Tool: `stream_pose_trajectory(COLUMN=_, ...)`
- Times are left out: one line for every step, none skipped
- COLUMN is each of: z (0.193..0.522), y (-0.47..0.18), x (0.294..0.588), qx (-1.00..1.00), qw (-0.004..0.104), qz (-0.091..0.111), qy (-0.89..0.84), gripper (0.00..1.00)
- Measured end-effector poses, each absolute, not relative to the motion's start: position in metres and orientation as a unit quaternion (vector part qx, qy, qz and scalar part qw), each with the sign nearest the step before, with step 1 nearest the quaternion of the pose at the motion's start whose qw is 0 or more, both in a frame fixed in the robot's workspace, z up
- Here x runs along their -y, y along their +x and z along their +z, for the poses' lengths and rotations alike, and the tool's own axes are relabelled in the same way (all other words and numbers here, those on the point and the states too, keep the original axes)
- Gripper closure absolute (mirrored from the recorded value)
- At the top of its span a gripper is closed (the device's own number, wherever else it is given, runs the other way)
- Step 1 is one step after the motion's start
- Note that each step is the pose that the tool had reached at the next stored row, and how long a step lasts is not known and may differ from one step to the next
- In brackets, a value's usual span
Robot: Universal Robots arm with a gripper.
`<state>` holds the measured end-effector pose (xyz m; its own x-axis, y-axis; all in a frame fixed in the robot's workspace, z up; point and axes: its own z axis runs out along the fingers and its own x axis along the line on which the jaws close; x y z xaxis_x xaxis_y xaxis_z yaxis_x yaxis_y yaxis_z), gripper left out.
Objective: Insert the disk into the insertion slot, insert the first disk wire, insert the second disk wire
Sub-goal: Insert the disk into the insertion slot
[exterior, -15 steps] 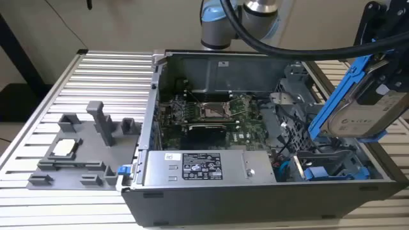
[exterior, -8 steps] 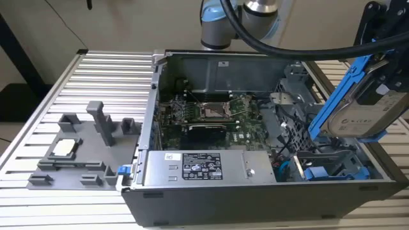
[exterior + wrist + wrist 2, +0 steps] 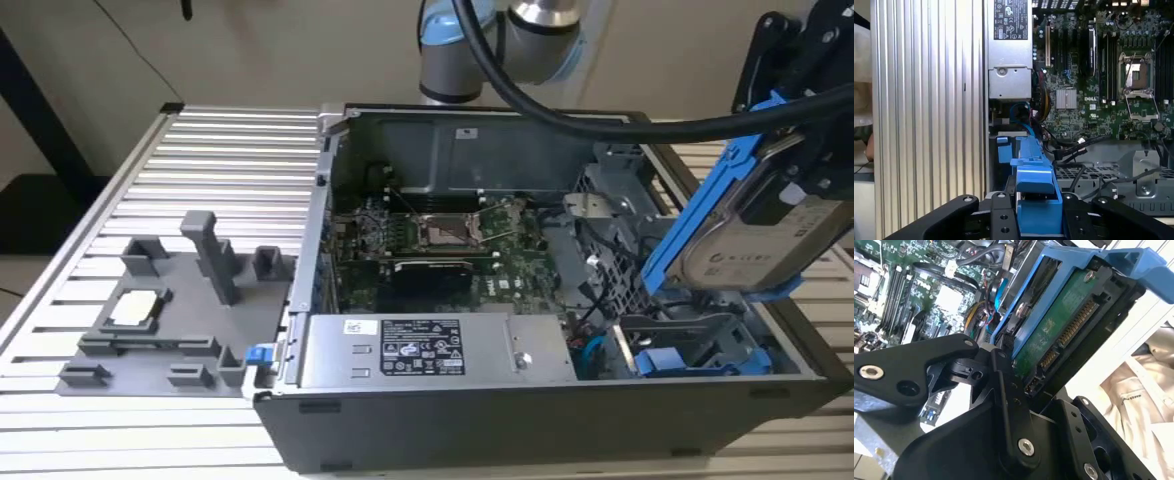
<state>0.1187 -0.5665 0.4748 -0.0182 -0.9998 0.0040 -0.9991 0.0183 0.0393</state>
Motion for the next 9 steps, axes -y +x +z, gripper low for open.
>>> stream_pose_trajectory(z=0.4738, y=0.1188, x=0.5665, qx=0.713, qw=0.015, qz=-0.013, qy=0.7, gripper=0.67)
stream_pose_trajectory(z=0.4729, y=0.1188, x=0.5665, qx=0.713, qw=0.015, qz=-0.013, qy=0.7, gripper=0.67)
stream_pose_trajectory(z=0.4719, y=0.1189, x=0.5664, qx=0.713, qw=0.015, qz=-0.013, qy=0.701, gripper=0.67)
stream_pose_trajectory(z=0.4708, y=0.1189, x=0.5665, qx=0.713, qw=0.015, qz=-0.013, qy=0.701, gripper=0.67)
stream_pose_trajectory(z=0.4698, y=0.1189, x=0.5665, qx=0.713, qw=0.015, qz=-0.013, qy=0.7, gripper=0.67)
stream_pose_trajectory(z=0.4688, y=0.1189, x=0.5665, qx=0.713, qw=0.015, qz=-0.013, qy=0.7, gripper=0.67)
stream_pose_trajectory(z=0.4677, y=0.119, x=0.5665, qx=0.713, qw=0.015, qz=-0.013, qy=0.7, gripper=0.67)
stream_pose_trajectory(z=0.4668, y=0.1191, x=0.5665, qx=0.713, qw=0.015, qz=-0.013, qy=0.701, gripper=0.67)
stream_pose_trajectory(z=0.4657, y=0.1192, x=0.5665, qx=0.713, qw=0.015, qz=-0.013, qy=0.701, gripper=0.67)
